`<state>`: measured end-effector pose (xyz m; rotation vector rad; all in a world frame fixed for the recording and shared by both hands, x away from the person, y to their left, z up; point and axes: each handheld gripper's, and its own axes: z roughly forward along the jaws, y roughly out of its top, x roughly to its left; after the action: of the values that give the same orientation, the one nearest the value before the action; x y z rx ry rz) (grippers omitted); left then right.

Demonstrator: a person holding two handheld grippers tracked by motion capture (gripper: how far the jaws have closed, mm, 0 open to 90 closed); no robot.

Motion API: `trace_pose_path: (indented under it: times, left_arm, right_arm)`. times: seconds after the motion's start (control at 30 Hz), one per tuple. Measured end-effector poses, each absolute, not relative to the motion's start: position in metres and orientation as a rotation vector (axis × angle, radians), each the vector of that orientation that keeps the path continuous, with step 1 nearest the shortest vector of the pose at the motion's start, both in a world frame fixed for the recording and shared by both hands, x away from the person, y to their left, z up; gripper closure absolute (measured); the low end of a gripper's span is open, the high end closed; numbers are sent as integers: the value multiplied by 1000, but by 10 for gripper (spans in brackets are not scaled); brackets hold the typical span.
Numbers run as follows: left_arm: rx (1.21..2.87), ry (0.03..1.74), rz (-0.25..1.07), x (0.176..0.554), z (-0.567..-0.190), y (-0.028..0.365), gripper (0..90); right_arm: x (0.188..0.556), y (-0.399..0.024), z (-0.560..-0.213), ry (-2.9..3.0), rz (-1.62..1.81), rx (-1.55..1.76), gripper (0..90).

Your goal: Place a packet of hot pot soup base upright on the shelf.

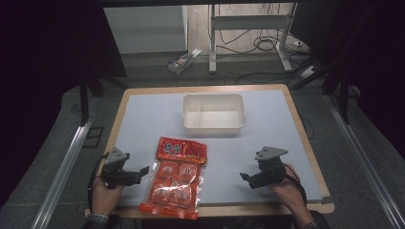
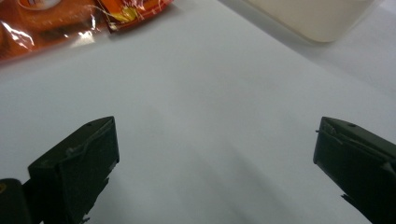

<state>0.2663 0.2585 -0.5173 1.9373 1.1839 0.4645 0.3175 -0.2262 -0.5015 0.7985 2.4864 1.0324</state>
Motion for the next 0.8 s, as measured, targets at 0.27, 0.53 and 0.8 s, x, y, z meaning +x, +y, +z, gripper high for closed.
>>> trace_pose_path:
  times: [0.27, 0.53, 0.8]
  left_arm:
    - [1993, 1172, 463, 267, -519, 250, 35]
    - [1991, 1186, 448, 268, -519, 252, 32]
    - [2034, 1189, 483, 269, -520, 247, 60]
  right_arm:
    - [319, -228, -502, 2472, 1042, 811, 2]
    - [321, -228, -504, 2474, 1051, 839, 2]
    - [321, -228, -504, 2475, 1055, 844, 3]
